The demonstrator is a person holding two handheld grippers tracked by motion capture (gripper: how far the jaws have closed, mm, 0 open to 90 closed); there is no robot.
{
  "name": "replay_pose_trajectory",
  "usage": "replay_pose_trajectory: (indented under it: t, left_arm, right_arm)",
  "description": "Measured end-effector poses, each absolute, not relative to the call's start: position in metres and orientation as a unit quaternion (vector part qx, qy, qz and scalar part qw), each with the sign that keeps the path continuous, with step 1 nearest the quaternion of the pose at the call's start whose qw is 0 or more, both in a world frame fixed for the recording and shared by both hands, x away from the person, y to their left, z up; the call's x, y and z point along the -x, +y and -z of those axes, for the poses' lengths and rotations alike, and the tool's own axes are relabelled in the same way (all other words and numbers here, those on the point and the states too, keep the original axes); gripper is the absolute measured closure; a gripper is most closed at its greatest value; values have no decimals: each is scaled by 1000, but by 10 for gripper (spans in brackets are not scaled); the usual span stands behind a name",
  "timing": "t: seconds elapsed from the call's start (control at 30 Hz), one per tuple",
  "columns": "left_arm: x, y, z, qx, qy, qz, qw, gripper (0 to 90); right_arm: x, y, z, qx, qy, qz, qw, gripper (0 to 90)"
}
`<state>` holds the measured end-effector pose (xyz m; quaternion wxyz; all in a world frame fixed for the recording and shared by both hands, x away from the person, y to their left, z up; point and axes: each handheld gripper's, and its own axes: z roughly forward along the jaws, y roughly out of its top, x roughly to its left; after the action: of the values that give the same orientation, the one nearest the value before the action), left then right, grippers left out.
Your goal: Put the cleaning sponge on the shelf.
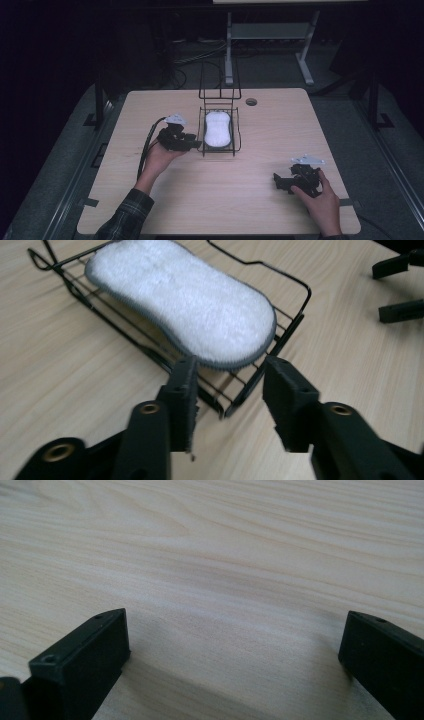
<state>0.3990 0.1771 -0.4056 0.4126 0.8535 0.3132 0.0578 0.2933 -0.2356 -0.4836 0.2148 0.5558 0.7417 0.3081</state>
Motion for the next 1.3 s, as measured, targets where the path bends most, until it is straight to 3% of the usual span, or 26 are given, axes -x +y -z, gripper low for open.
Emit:
replay_pose_trajectory:
  t: [0.2,0.7,1.3]
  left_arm:
    - [-381,192,408,-845,331,-75,414,394]
    - [-326,224,429,-833,358,-118,404,151]
    - [-286,243,462,-858,350,-130,352,127]
  right_arm:
    - [-293,-236,484,-556,742,-308,215,0]
    - [-292,-236,484,-555,742,-309,214,0]
    - [-292,-235,483,-556,742,-308,213,0]
